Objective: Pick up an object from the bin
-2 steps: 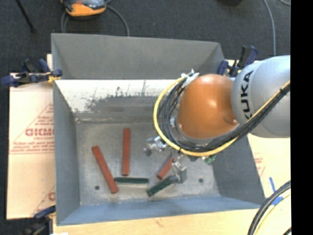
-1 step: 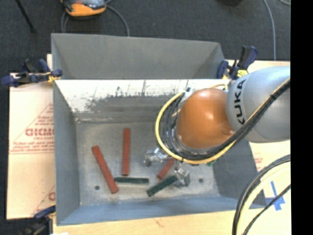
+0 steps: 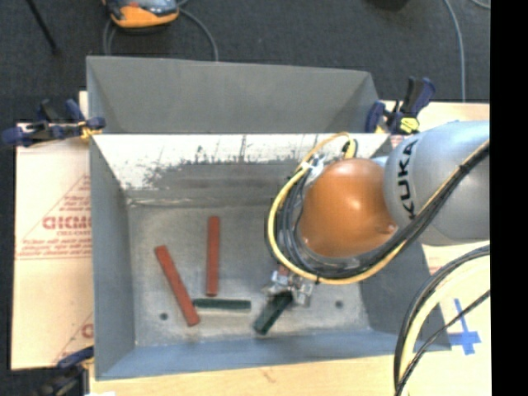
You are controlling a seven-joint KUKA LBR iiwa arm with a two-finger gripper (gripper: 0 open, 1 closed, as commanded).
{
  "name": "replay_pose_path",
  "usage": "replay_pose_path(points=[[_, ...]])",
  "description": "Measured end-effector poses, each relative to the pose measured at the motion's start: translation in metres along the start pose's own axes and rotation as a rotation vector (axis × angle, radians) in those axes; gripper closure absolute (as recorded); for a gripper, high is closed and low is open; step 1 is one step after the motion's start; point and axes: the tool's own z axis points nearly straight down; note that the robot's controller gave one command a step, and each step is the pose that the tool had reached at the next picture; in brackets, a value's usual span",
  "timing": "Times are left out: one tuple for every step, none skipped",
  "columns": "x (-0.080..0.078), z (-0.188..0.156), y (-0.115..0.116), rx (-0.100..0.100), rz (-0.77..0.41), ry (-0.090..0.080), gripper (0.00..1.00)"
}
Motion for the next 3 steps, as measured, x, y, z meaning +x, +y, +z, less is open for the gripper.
replay_pose_path(points=[[0.000, 0.000, 0.000, -0.001, 0.001, 0.000, 1.00], [-0.003, -0.157, -0.008, 0.003, 0.051, -0.001, 1.00], [-0.003, -0.156, -0.007, -0.001, 0.052, 0.001, 0.00]])
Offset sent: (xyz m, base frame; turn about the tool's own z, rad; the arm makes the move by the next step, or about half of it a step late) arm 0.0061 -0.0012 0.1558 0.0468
